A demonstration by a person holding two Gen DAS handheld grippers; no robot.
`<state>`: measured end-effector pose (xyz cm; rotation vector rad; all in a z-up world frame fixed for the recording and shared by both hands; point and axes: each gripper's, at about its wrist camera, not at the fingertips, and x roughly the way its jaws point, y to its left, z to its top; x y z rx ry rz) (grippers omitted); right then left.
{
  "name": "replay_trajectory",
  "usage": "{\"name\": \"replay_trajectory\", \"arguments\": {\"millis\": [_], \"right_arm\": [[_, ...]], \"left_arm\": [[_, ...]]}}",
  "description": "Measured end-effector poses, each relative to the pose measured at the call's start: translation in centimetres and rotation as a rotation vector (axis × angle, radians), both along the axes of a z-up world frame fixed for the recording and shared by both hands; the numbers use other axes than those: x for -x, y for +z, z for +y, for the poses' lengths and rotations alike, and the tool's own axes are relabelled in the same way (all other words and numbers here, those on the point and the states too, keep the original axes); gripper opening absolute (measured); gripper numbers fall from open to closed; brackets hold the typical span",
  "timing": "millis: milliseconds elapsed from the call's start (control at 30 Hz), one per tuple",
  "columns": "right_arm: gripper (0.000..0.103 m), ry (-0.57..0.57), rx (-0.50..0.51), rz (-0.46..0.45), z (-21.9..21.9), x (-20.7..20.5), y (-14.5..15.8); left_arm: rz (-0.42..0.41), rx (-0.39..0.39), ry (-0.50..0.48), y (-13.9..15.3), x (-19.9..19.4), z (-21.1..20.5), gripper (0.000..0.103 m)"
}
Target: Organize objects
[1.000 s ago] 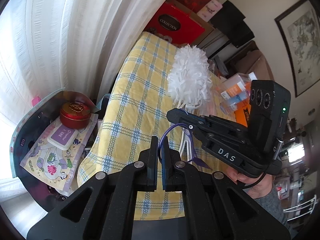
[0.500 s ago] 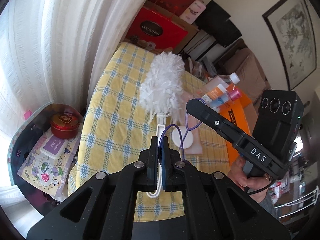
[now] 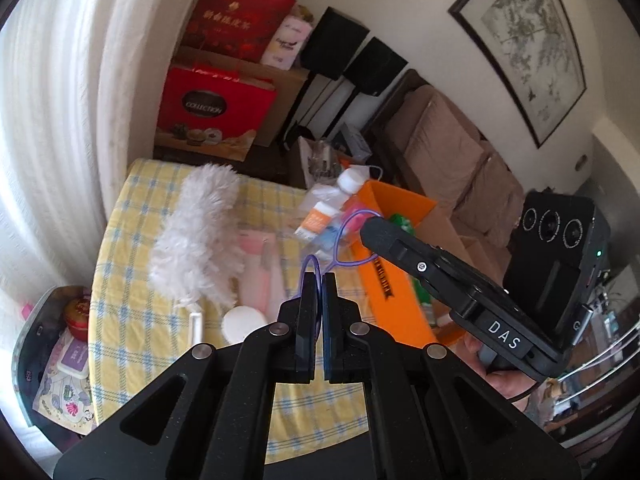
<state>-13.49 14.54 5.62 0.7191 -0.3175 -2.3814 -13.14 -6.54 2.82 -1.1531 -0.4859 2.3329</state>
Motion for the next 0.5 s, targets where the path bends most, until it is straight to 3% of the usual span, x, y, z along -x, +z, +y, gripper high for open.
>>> {"name": "replay_trajectory", "arguments": {"millis": [333, 500], "right_arm": [[0.004, -0.115, 0.005, 0.059, 6.6, -2.8, 4.2], [0.006, -0.153, -0.057, 0.009, 8.1, -3.1, 3.4]], "left_arm": [[0.087, 0.017, -0.080, 5.1, 0.5, 6.1, 0.002], [0.100, 0.051, -0.086, 5.3, 0.3, 7.5, 0.002]]}}
